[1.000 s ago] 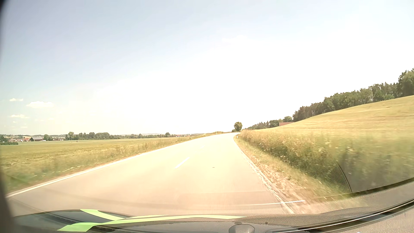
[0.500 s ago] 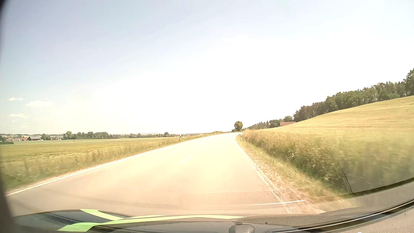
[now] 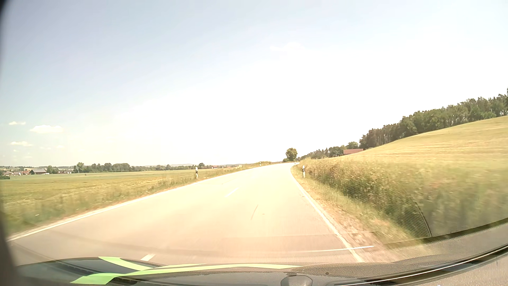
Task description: Follow the waypoints while adhering to traffic rules and regulations
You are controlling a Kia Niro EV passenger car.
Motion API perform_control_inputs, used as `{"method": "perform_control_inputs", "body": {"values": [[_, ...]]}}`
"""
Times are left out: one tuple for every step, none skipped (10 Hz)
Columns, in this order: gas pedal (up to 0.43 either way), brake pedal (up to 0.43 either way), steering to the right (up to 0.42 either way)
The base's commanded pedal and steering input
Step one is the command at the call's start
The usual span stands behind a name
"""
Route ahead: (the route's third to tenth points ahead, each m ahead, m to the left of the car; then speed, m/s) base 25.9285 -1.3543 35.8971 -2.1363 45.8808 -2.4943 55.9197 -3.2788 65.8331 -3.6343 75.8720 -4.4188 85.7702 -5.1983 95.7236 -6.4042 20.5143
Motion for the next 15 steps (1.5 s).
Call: {"method": "perform_control_inputs", "body": {"values": [[0.157, 0.000, 0.004], [0.157, 0.000, 0.004], [0.157, 0.000, 0.004], [0.157, 0.000, 0.004], [0.169, 0.000, 0.004], [0.169, 0.000, 0.004], [0.169, 0.000, 0.004], [0.169, 0.000, 0.004], [0.169, 0.000, 0.004], [0.169, 0.000, 0.004], [0.169, 0.000, 0.004], [0.169, 0.000, 0.004], [0.157, 0.000, 0.005], [0.157, 0.000, 0.005], [0.157, 0.000, 0.005]]}}
